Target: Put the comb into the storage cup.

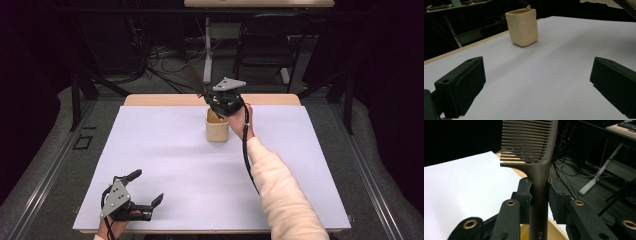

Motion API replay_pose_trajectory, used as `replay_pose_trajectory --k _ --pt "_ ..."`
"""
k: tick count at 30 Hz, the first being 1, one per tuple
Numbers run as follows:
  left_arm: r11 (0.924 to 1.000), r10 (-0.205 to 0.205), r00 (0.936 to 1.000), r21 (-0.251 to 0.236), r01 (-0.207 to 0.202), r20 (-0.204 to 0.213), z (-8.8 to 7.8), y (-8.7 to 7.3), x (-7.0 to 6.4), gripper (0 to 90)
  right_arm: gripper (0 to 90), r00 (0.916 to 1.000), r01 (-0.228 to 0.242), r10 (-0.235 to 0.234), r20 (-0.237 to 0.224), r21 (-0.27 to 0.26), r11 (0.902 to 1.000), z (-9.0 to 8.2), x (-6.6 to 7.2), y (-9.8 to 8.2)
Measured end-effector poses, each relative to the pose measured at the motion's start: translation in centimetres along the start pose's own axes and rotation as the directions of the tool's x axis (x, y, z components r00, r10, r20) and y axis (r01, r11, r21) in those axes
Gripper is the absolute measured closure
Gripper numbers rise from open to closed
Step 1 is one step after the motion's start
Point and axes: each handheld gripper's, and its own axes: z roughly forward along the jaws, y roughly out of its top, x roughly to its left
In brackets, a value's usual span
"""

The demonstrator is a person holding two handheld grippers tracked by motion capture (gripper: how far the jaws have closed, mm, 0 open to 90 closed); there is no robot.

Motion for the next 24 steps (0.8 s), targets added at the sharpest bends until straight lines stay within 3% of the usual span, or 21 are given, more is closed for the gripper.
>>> replay_pose_trajectory --k 24 --pt "1.0000 0.004 1.0000 0.004 -0.004 0.002 0.05 -0.01 -0.02 0.1 72.4 0.9998 -0.011 0.012 -0.013 0.015 0.9998 0.83 0.17 -0.91"
